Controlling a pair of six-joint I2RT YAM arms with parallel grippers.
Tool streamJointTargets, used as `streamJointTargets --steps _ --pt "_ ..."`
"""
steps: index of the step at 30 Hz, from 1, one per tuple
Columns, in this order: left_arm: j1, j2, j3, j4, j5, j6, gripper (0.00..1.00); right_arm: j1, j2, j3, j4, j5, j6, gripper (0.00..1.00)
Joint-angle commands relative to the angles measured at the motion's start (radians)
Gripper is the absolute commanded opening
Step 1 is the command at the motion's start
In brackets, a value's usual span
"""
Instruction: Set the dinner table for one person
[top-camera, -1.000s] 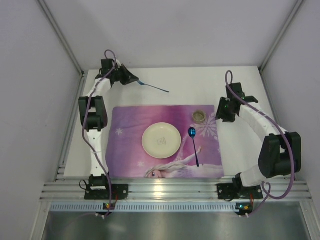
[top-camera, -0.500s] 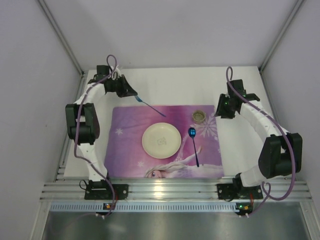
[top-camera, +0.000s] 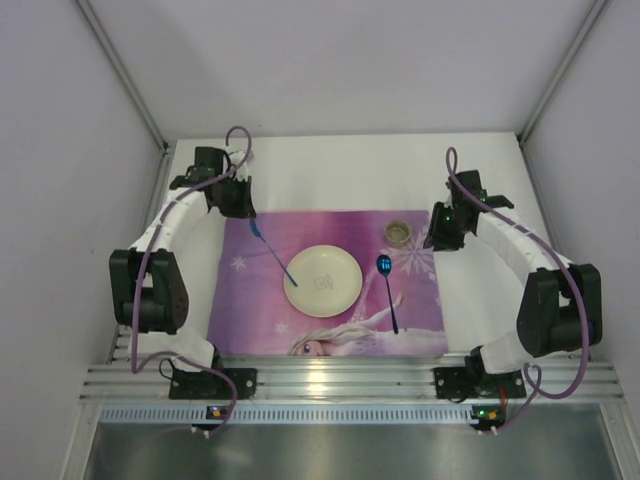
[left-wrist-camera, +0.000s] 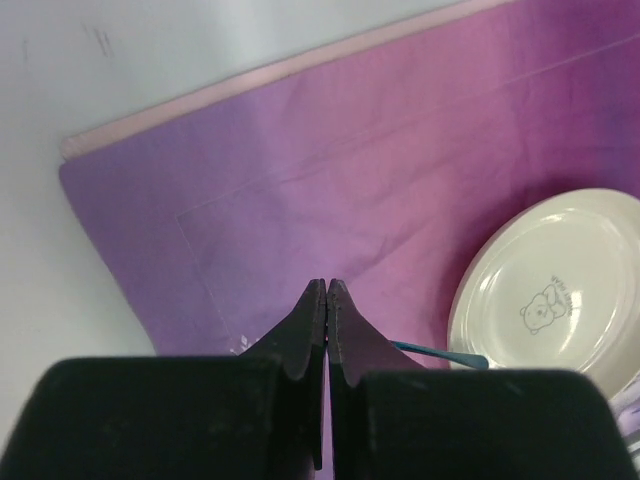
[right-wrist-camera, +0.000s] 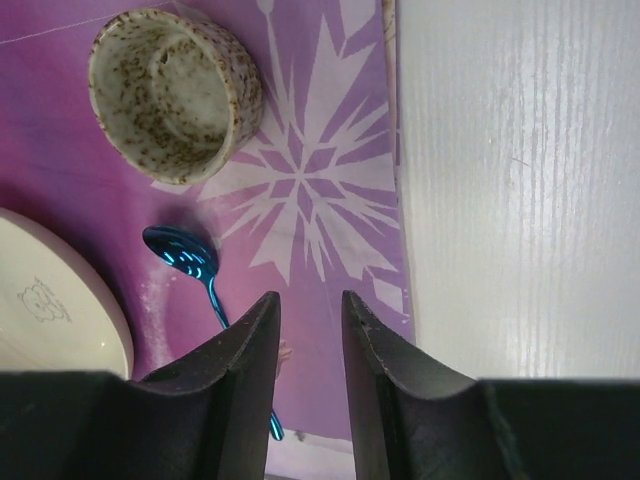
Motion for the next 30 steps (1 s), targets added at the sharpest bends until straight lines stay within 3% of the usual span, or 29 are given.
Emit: streamJointTargets --steps 1,12,17,19,24,30 --pt "-0.060 -0.049 -0.027 -0.032 -0.093 0.141 0.00 0.021 -0.008 0.025 0.021 -0.022 0.006 0.31" --pt "-0.154 -0.004 0.065 -0.194 -0.053 0.340 0.00 0.025 -0.057 -0.018 0.015 -0.001 -0.003 0.31" --pt "-0.068 0.009 0.152 -0.230 0.379 0.319 0.00 0.025 -0.060 -0.021 0.011 0.002 -0.013 0.31" --pt "-0.060 0.022 0.166 -0.246 0.409 0.331 0.00 0.025 -0.058 -0.021 0.013 0.004 -0.013 0.30" --pt "-0.066 0.032 0.159 -0.279 0.362 0.348 0.00 0.025 -0.046 -0.023 0.011 -0.001 -0.019 0.30" --pt "-0.178 0.045 0.176 -0.354 0.095 0.428 0.00 0.025 -0.012 -0.010 -0.008 -0.022 -0.028 0.28"
